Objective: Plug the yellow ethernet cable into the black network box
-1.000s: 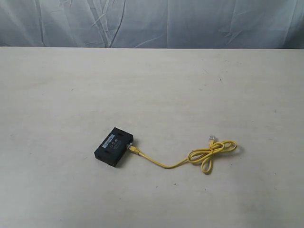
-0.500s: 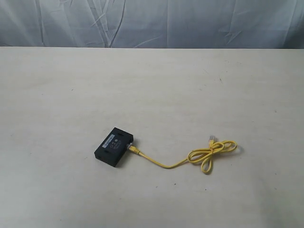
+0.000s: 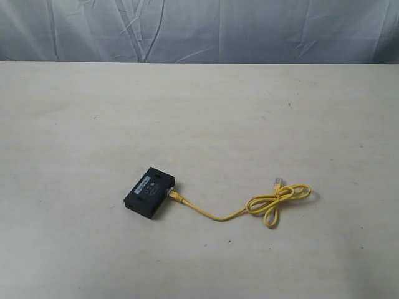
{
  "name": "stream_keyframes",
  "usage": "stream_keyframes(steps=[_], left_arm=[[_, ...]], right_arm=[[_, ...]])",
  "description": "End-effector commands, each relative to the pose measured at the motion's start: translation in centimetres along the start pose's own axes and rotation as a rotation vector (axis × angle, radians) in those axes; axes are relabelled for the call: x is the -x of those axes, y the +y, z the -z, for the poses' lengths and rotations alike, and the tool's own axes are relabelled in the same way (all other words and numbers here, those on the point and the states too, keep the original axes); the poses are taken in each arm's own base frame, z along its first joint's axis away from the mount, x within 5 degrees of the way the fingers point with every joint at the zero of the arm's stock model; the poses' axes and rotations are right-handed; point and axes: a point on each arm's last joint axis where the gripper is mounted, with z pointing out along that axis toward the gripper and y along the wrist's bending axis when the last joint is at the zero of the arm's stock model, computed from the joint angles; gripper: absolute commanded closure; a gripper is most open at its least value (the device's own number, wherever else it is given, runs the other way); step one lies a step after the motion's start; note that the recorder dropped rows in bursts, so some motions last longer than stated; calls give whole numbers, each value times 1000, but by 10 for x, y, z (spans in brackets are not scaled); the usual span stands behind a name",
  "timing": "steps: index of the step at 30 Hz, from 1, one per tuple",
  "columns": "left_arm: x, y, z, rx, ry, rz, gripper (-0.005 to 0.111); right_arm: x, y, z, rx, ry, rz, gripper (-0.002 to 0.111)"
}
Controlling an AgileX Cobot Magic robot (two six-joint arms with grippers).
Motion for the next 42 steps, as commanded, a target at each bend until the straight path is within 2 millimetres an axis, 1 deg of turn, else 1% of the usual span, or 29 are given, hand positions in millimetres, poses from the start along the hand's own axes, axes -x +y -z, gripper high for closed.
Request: stream_keyframes(steps=[1, 3, 11, 14, 42], left_arm=[[-1, 0, 0, 3, -7, 8, 107], [-1, 0, 0, 3, -7, 8, 107], [-1, 0, 0, 3, -7, 8, 107], [-1, 0, 0, 3, -7, 8, 107], [-1, 0, 0, 2, -5, 8, 107]], right_arm=[[-5, -1, -3, -6, -13, 61, 108], [-5, 0, -3, -4, -15, 89, 108], [-6, 0, -3, -4, -10, 91, 108], [-19, 1, -9, 14, 9, 50, 108], [-18, 2, -9, 32, 1, 23, 108]])
